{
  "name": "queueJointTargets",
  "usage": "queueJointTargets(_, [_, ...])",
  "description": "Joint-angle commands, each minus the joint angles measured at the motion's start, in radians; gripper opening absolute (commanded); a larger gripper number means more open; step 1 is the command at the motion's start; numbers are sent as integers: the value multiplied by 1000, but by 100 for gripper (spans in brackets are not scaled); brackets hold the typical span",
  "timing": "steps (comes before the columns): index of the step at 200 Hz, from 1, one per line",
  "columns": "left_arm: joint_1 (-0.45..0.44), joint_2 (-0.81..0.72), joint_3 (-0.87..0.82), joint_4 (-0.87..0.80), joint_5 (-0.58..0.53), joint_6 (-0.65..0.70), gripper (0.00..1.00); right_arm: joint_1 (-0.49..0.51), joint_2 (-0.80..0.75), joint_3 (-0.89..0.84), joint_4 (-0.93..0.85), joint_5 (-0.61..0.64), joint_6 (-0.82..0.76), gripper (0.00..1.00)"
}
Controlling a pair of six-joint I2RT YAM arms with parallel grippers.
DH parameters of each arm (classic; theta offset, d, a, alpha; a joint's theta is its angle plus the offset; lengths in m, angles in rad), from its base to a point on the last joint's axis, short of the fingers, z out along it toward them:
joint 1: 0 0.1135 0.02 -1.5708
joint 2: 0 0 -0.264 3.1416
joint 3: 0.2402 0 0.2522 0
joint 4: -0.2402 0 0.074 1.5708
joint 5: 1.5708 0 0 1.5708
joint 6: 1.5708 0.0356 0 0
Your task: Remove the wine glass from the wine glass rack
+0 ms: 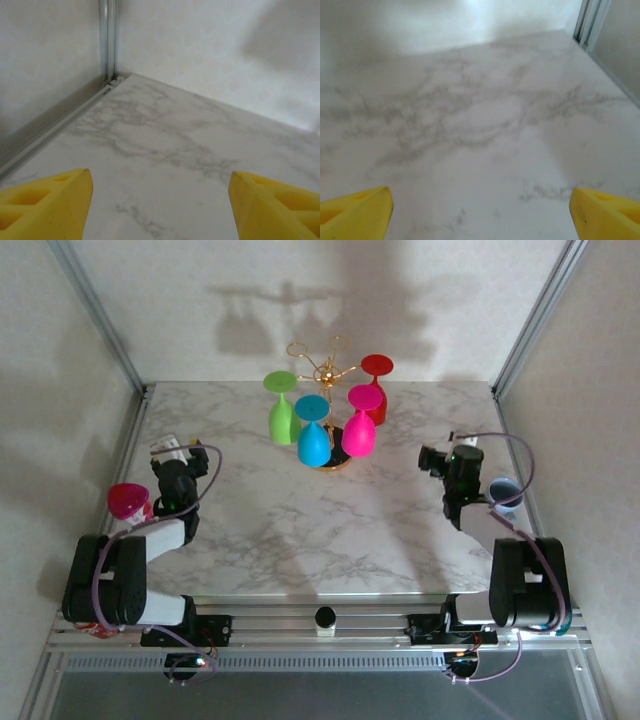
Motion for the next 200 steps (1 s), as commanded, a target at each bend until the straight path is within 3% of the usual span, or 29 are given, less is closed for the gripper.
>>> queueJointTargets(1, [-13,-57,81,-187,12,-101,72,-51,-60,95,-262,-102,164,91])
queueJointTargets(57, [-43,-114,327,-477,119,-154,69,-97,-5,409,-521,-443,332,84])
queueJointTargets(92, [-68,-137,445,-606,195,-176,67,-107,51,538,-488,-671,460,81])
queueJointTargets(143, [-125,-139,575,-742,203,-166,67,-104,182,658,-290,-858,709,76])
queueJointTargets(200, [-174,-117,644,-799,228,-156,66,-38,298,769,-203,-873,811,67])
